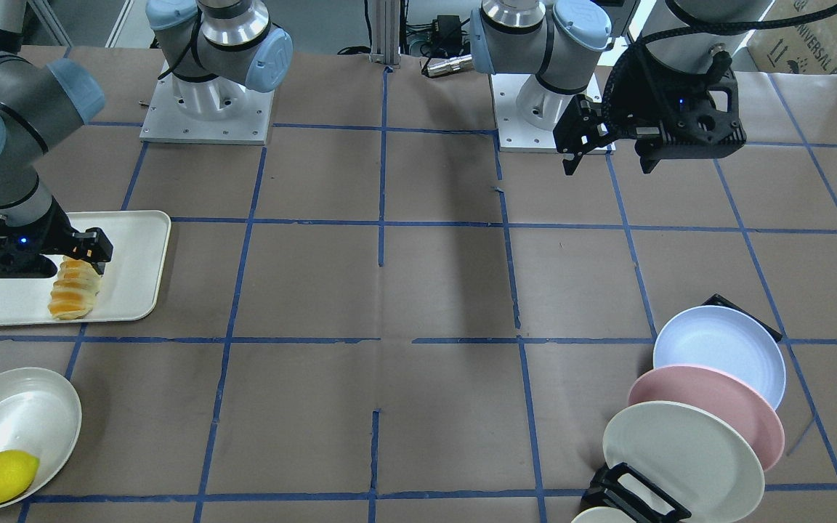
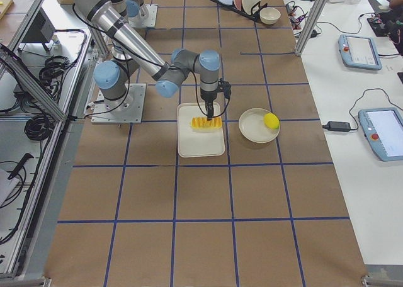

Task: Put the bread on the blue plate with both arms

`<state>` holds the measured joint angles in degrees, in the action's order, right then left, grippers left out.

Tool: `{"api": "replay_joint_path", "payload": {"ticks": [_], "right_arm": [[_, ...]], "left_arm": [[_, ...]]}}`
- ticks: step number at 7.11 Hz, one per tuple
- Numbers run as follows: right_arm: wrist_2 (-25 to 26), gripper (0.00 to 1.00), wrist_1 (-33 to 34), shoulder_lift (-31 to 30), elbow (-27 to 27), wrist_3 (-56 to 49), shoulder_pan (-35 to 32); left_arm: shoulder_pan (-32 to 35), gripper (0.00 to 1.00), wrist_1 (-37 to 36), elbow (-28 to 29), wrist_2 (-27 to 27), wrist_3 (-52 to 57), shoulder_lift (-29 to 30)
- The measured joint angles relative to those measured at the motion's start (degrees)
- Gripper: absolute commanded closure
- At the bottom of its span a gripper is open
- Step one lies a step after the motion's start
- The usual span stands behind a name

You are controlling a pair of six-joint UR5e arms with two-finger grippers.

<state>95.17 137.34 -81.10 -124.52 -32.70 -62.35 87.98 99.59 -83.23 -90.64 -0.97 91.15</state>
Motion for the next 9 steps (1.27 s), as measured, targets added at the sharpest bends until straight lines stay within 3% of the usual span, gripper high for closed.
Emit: {"api": "replay_joint_path", "payload": {"ticks": [3,4,5,7,9], "right_arm": [[-2.7,0.17,3.6,4.3,-1.5,-1.0,2.4],[-3.2,0.76,4.8,4.5,-2.6,-1.3,3.0],[-3.3,0.96,5.4,4.6,-3.3,-2.5,3.4],[-2.6,0.97,5.6,4.6,-3.7,-6.8,3.6],[-2.5,0.97,5.3,3.2,-3.5,-8.0,3.5]], "left_arm": [[0.0,0.0,0.0,0.0,-0.1,0.0,0.0],[0.0,0.0,0.0,0.0,-0.2,0.0,0.0],[0.0,0.0,0.2,0.1,-0.3,-0.1,0.0],[-0.5,0.0,0.4,0.2,-1.0,0.3,0.0],[-6.7,0.0,0.4,0.1,-1.7,7.0,0.1]]}}
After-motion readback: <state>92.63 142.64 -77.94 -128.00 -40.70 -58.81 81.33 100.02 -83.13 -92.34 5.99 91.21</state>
